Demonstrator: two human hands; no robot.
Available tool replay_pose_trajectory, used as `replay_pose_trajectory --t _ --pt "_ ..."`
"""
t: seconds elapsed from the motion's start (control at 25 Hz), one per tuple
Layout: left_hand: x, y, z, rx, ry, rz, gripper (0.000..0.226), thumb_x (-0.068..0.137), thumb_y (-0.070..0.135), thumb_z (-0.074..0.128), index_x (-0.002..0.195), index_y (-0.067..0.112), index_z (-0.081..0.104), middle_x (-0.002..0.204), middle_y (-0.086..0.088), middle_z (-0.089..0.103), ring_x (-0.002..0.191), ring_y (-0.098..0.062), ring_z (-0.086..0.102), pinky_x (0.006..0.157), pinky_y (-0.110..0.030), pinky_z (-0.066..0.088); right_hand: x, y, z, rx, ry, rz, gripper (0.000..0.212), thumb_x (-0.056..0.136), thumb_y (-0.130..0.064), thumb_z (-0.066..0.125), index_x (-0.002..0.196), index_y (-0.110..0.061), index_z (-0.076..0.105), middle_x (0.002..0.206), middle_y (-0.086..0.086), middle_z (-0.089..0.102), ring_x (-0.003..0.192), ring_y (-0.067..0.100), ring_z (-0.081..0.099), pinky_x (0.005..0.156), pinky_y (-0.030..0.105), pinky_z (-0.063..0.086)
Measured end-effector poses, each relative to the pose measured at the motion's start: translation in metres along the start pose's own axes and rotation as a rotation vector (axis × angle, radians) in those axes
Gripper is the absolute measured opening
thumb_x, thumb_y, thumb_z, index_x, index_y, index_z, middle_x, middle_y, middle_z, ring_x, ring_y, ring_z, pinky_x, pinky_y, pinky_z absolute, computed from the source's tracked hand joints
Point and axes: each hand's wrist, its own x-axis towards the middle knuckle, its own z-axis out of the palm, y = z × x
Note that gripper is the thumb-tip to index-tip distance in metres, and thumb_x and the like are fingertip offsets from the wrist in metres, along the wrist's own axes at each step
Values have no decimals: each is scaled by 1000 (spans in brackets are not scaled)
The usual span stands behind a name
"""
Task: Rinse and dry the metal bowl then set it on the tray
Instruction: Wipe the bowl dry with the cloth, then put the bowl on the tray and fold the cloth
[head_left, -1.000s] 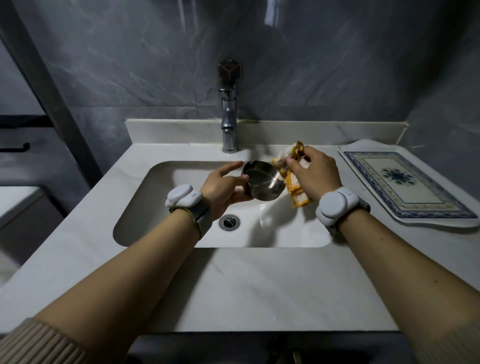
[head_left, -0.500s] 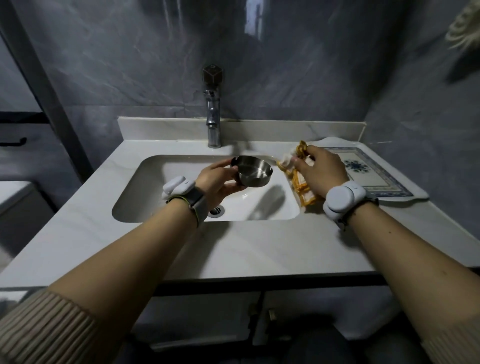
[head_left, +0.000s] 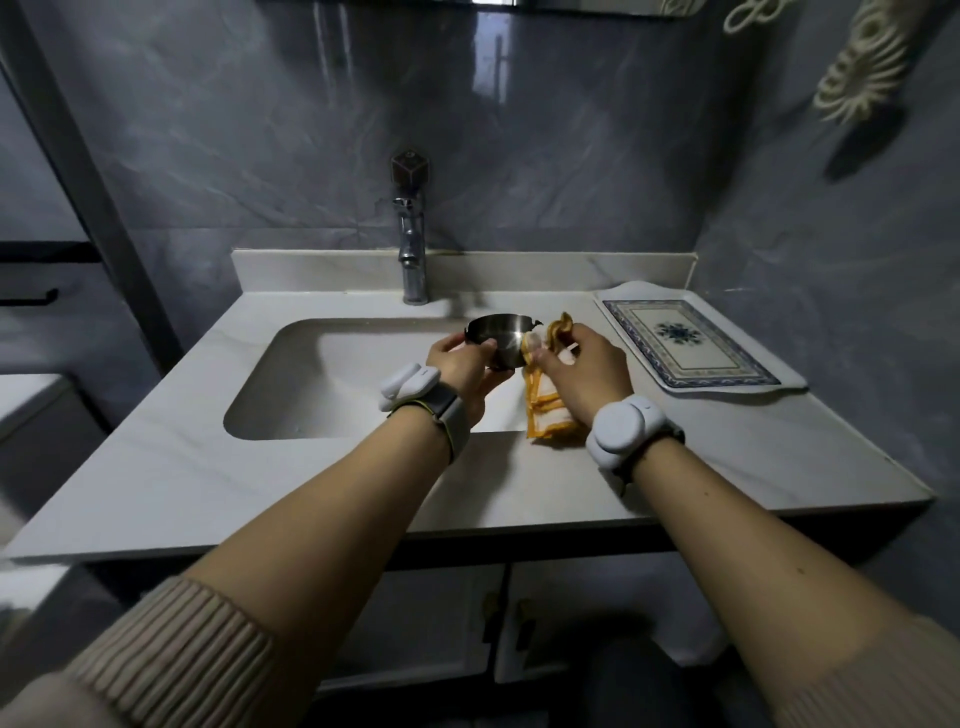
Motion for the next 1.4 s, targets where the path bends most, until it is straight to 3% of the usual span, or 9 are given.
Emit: replay_pose_trajectory --t 0.16,0.28,0.44,0.68,0.84,1.0,1.16,1.32,1.4 --pt "3 -4 7 2 21 3 43 96 -6 51 139 1 48 130 -28 59 88 -35 68 84 -44 59 -2 6 -21 -97 -69 -59 25 85 -40 68 97 -17 67 94 6 69 90 29 63 72 29 43" --pt "4 -6 11 48 -13 8 42 96 -9 48 137 -2 50 133 -26 58 100 -37 66 76 -37 59 0 23 -50 -228 -39 -29 27 85 -40 66 103 -21 68 97 7 70 91 29 63 72 29 41" --pt "0 -11 18 67 -61 -5 43 94 -13 47 136 -4 51 134 -26 57 118 -40 61 89 -42 56 -4 46 -80 -373 -106 39 29 84 -41 66 108 -26 68 109 5 72 96 28 63 78 31 48" --pt "-4 -11 34 87 -114 -17 39 94 -12 48 132 -4 54 126 -26 59 109 -37 63 94 -44 55 -19 54 -94 -419 -208 21 44 73 -68 61 94 -30 65 90 -3 69 84 22 64 77 36 54" --pt "-7 -6 48 80 -140 -15 43 97 -8 48 139 -1 47 135 -27 56 108 -38 62 95 -46 54 -7 50 -105 -309 -193 81 48 81 -71 48 90 -27 67 86 -4 67 81 19 61 71 32 47" --pt "-11 -3 66 72 -174 -30 45 98 -6 49 142 2 43 139 -28 51 116 -41 61 96 -49 52 14 47 -112 -147 -52 95 32 92 -45 51 81 -19 66 93 5 72 82 25 59 72 31 40" --pt "-12 -8 83 82 -227 -40 47 97 -10 48 142 1 42 139 -29 52 121 -44 58 99 -51 51 31 47 -111 176 -9 206 32 91 -30 53 87 -4 70 92 21 72 84 37 67 85 54 56" --pt "-5 -20 104 118 -269 -60 51 96 -12 48 144 2 41 139 -26 54 120 -42 59 98 -49 51 40 57 -105 345 -21 289 25 92 -28 56 72 -19 67 86 14 73 86 37 72 82 55 59" --pt "0 -25 109 147 -279 -62 51 95 -12 49 143 2 43 137 -26 55 115 -41 62 94 -47 52 43 62 -102 345 -7 297 25 91 -24 60 68 -18 67 84 18 74 82 36 73 81 56 59"
